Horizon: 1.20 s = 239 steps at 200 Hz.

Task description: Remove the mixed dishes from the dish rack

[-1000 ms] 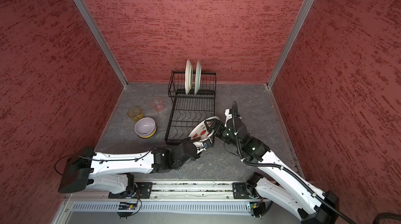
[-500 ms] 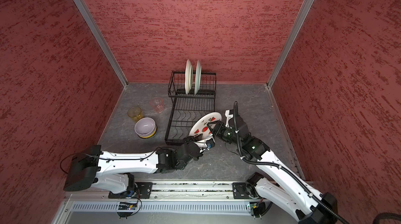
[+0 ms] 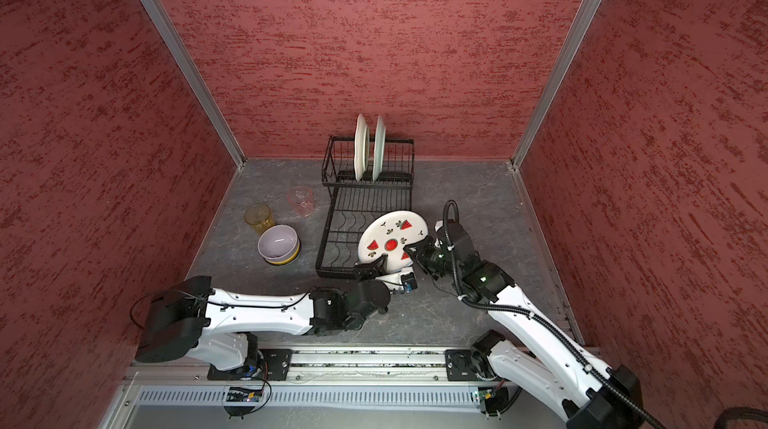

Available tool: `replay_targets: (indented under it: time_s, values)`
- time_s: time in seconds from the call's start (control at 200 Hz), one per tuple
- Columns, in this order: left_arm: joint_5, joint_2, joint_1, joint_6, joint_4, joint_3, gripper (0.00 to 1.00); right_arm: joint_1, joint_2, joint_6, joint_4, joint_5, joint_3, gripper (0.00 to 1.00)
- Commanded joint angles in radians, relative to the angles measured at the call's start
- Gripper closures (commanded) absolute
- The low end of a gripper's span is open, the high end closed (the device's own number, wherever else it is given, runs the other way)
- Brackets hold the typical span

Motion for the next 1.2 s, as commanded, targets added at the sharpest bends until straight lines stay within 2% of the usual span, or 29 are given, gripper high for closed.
replay_targets:
  time_s: [0.0,0.035,0.125,0.245,0.291,0.326,0.336,0.346,0.761,1.192]
  values:
    - [0.061,-0.022,-0.010,-0.072,0.149,0.024,0.88,-0.002,-0.036,-0.161,0.127,-0.007,0.008,1.00]
    - [0.060,-0.024,-0.011,-0.071,0.150,0.021,0.77,-0.004,-0.036,-0.160,0.127,-0.008,0.008,1.00]
    - [0.069,-0.035,-0.013,-0.077,0.144,0.012,0.70,-0.007,-0.037,-0.161,0.127,-0.010,0.009,1.00]
    - [0.075,-0.051,-0.016,-0.082,0.146,-0.004,0.45,-0.012,-0.041,-0.160,0.126,-0.014,0.007,1.00]
    - [0.077,-0.057,-0.017,-0.086,0.145,-0.008,0.31,-0.014,-0.042,-0.159,0.126,-0.014,0.006,1.00]
    - [0.078,-0.061,-0.019,-0.090,0.145,-0.014,0.11,-0.015,-0.043,-0.158,0.125,-0.016,0.006,1.00]
    - [0.078,-0.063,-0.019,-0.090,0.146,-0.016,0.03,-0.015,-0.043,-0.158,0.126,-0.016,0.006,1.00]
    - [0.078,-0.064,-0.019,-0.090,0.148,-0.018,0.00,-0.016,-0.044,-0.156,0.126,-0.016,0.005,1.00]
    - [0.108,-0.106,-0.017,-0.173,0.148,-0.049,0.01,-0.040,-0.077,-0.160,0.076,0.033,-0.005,1.00]
    - [0.170,-0.151,0.021,-0.269,0.203,-0.071,0.00,-0.086,-0.209,-0.114,-0.058,0.184,-0.053,1.00]
